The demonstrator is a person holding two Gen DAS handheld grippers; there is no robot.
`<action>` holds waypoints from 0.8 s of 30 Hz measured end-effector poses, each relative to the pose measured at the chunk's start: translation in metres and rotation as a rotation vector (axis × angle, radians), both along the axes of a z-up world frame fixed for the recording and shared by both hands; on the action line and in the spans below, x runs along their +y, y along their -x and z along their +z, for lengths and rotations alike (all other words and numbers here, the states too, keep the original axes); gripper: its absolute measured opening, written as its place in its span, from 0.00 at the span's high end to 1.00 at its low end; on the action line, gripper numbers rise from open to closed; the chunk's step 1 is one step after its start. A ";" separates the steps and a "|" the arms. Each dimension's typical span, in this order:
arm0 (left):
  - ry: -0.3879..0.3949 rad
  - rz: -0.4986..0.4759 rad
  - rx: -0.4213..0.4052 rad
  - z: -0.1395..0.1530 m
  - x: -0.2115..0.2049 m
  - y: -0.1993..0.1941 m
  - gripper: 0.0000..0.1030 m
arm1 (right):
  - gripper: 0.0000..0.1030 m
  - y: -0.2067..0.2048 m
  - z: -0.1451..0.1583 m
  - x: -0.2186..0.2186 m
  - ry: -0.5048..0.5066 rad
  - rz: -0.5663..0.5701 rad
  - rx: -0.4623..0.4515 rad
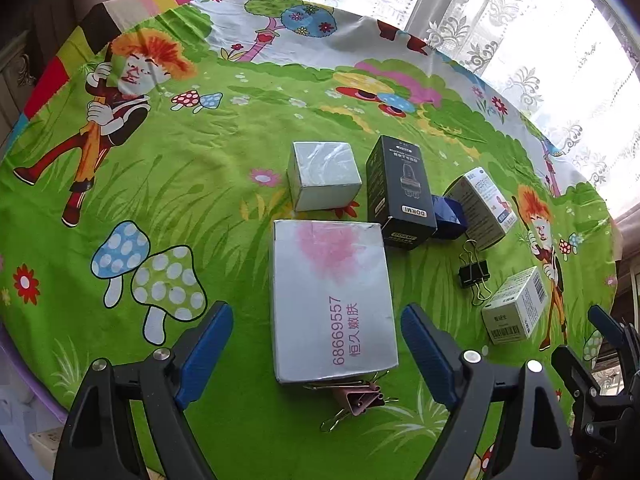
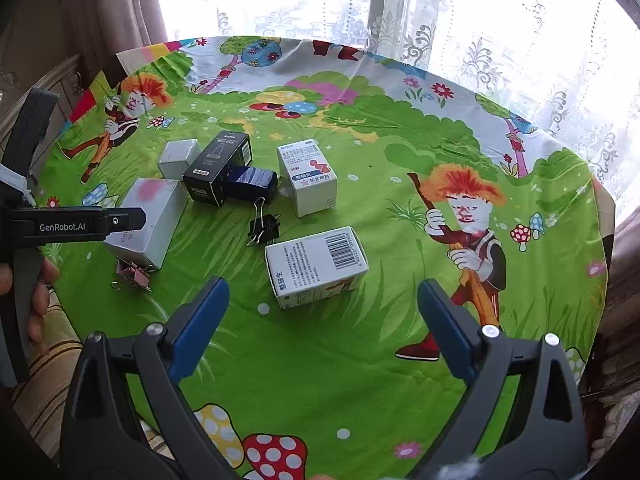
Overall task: Organize rigid objects
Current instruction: 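Grasp the barcode medicine box with right tool while left tool grasps the pink-printed box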
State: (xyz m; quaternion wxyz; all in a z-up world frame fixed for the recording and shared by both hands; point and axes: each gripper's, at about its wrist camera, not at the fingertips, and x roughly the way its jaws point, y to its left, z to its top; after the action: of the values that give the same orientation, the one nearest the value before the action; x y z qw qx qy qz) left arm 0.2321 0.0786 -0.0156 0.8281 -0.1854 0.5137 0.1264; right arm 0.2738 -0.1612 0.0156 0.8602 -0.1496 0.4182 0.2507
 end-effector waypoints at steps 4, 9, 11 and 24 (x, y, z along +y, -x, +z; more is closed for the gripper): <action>-0.067 0.003 0.005 -0.006 -0.002 -0.009 0.10 | 0.07 -0.015 -0.014 0.004 0.028 0.020 0.015; -0.063 -0.009 0.012 -0.013 -0.004 -0.017 0.07 | 0.07 -0.027 -0.032 0.013 0.040 0.042 0.041; -0.050 -0.012 0.016 -0.018 -0.006 -0.018 0.07 | 0.07 -0.031 -0.039 0.015 0.039 0.042 0.054; -0.084 -0.023 -0.014 -0.023 -0.006 -0.018 0.32 | 0.25 -0.037 -0.060 0.021 0.041 -0.010 0.081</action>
State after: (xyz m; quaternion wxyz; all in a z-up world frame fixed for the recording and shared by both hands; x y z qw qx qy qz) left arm 0.2505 0.0729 -0.0387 0.8402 -0.1456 0.5041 0.1369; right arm 0.3108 -0.1403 -0.0439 0.8406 -0.1545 0.4585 0.2435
